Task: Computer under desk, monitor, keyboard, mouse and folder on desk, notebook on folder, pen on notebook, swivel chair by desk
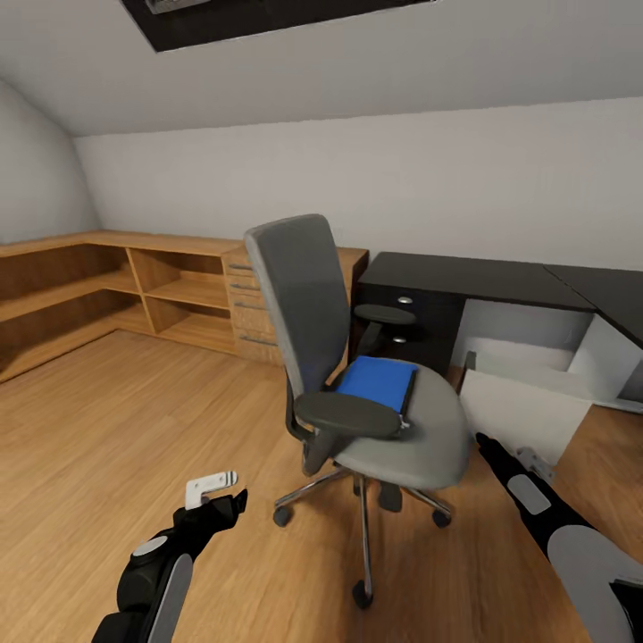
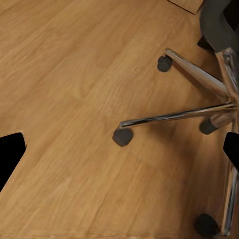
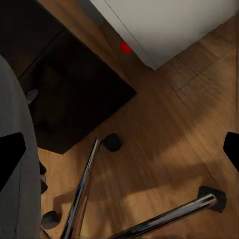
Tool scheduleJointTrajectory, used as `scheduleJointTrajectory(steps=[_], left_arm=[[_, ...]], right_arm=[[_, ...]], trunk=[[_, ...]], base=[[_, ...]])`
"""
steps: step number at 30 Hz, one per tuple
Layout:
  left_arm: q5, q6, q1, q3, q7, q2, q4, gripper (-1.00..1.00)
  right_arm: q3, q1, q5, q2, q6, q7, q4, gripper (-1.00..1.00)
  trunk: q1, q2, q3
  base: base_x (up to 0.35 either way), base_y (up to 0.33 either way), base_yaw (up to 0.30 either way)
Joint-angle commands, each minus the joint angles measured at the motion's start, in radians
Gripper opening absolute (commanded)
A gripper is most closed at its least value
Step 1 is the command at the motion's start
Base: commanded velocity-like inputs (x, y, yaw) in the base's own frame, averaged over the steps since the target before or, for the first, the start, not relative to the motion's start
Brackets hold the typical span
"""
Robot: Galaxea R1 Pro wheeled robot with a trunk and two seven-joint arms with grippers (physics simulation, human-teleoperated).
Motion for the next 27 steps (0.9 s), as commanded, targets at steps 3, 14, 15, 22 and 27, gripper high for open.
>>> scheduleJointTrajectory(steps=[3,14,15,22,27], left_arm=[[0.011,0.005,0.000,0.000,0.006,-0.001,0.000,1.00],[0.011,0.004,-0.001,0.000,0.006,-0.001,0.000,1.00],[0.011,0.004,-0.001,0.000,0.006,-0.001,0.000,1.00],[0.011,0.004,-0.001,0.000,0.006,-0.002,0.000,1.00],[0.011,0.004,0.000,0.000,0.006,-0.002,0.000,1.00]], right_arm=[[-0.001,-0.001,-0.011,0.001,-0.003,0.014,0.001,1.00],[-0.001,-0.001,-0.010,0.001,-0.003,0.016,0.001,1.00],[-0.001,-0.001,-0.010,0.001,-0.003,0.016,0.001,1.00],[-0.001,-0.001,-0.010,0.001,-0.004,0.016,0.001,1.00],[-0.001,-0.001,-0.010,0.001,-0.004,0.016,0.001,1.00]], trunk=[[-0.001,0.000,-0.001],[-0.001,0.000,-0.001],[-0.001,0.000,-0.001],[-0.001,0.000,-0.001],[-0.001,0.000,-0.001]], base=[[-0.239,0.000,0.002],[-0.045,0.000,0.109],[0.000,0.000,0.272],[0.058,0.000,0.277],[0.276,0.000,0.278]])
